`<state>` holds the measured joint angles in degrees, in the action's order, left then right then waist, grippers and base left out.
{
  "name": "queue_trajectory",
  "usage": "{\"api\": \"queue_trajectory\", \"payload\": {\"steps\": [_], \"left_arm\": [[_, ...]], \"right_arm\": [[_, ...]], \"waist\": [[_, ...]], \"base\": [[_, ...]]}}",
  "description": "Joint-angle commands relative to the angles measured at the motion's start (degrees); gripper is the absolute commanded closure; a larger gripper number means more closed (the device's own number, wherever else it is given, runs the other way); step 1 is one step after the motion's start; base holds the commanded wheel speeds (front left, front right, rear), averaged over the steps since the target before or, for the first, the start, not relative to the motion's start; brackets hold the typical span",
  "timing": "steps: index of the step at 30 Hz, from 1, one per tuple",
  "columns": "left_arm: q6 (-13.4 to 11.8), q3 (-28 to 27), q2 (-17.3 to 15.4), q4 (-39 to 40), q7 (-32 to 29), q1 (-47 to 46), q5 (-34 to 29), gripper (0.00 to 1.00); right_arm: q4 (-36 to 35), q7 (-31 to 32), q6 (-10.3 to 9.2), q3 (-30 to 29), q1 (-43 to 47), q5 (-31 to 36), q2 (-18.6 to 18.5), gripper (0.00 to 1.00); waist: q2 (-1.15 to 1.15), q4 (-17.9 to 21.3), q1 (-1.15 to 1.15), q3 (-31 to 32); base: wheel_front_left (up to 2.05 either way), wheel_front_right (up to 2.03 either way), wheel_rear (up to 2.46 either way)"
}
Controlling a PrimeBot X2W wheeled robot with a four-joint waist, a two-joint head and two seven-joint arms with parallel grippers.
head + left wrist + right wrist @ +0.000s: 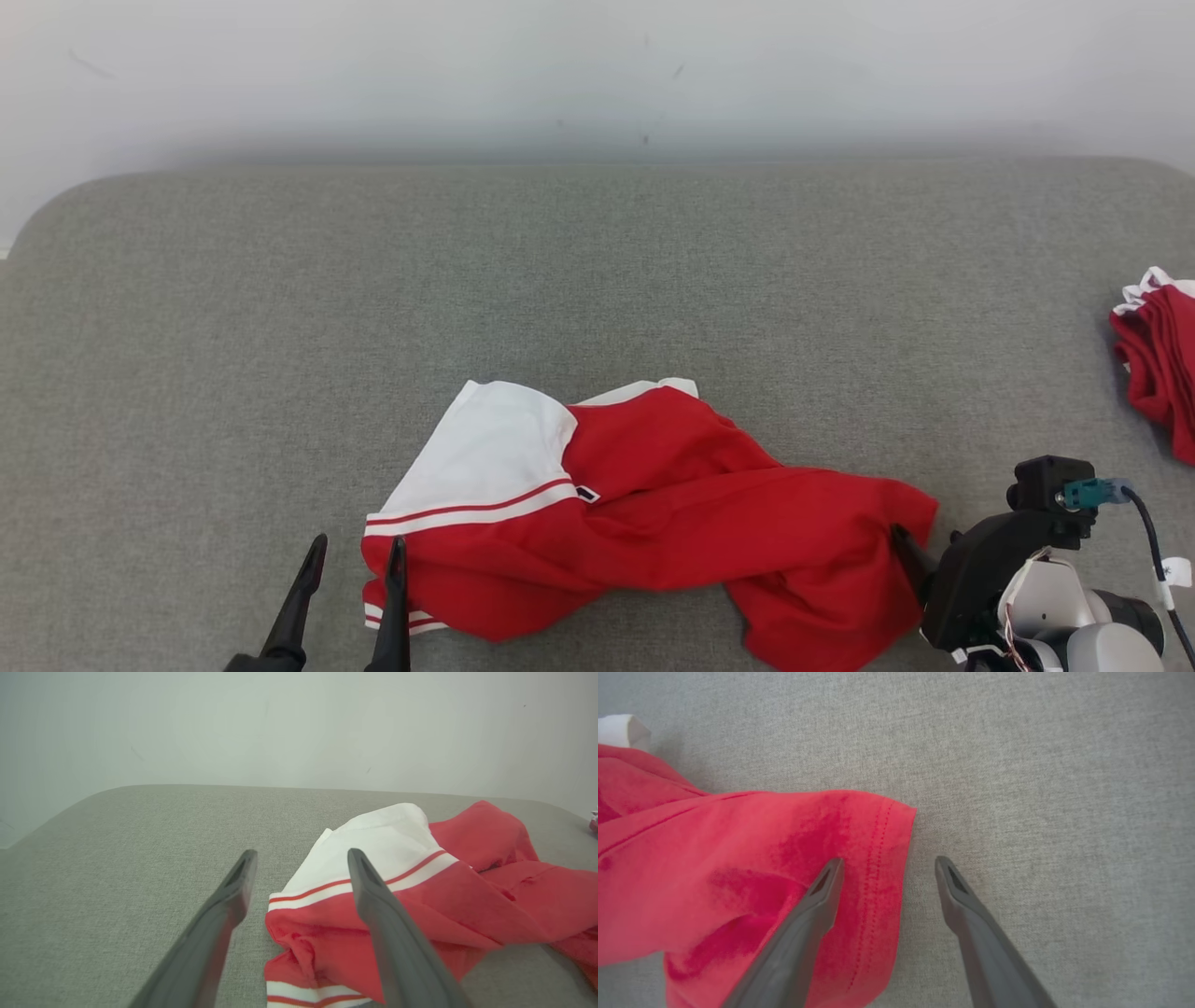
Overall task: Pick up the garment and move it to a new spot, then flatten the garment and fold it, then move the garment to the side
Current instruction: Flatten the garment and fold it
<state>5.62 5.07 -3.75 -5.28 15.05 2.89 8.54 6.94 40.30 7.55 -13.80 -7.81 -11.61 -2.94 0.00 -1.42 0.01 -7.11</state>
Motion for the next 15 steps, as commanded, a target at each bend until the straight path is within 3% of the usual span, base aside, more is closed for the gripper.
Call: {"api": "queue_trajectory", "payload": {"steps": [1,6,7,8,9,15], "left_arm": [[0.3,-0.2,0.2,-0.2,0.2,-0.6,-0.7,0.0],[0.5,-0.4,0.4,-0.5,0.2,-0.7,-0.9,0.0],[0.6,-0.5,0.4,-0.5,0.2,-0.6,-1.0,0.0],[0.7,-0.5,0.4,-0.5,0.2,-0.6,-1.0,0.0],[0.7,-0.6,0.5,-0.5,0.2,-0.5,-1.0,0.0],[0.8,-0.7,0.6,-0.8,0.2,-0.2,-0.9,0.0]], "right_arm": [[0.4,0.4,-0.15,0.2,-0.3,-0.2,0.1,0.0],[1.0,0.9,-0.15,0.9,-0.2,0.3,0.1,0.0],[0.9,0.5,-0.15,1.3,-0.3,0.5,0.2,0.39],[0.7,0.1,-0.15,1.6,-0.4,0.9,0.2,0.64],[0.5,-0.5,-0.15,1.9,-0.6,1.4,0.2,1.0],[0.1,-4.7,-0.15,1.5,-2.3,5.4,0.0,1.0]], "waist": [[0.0,-0.2,-0.01,-0.2],[0.0,-0.5,-0.01,-0.6],[0.0,-0.5,-0.01,-0.6],[0.0,-0.5,-0.01,-0.6],[0.0,-0.4,-0.01,-0.6],[0.0,0.0,-0.01,-0.7]], "base": [[0.0,0.0,0.0],[0.0,0.0,0.0],[0.0,0.0,0.0],[0.0,0.0,0.0],[0.0,0.0,0.0],[0.0,0.0,0.0]]}}
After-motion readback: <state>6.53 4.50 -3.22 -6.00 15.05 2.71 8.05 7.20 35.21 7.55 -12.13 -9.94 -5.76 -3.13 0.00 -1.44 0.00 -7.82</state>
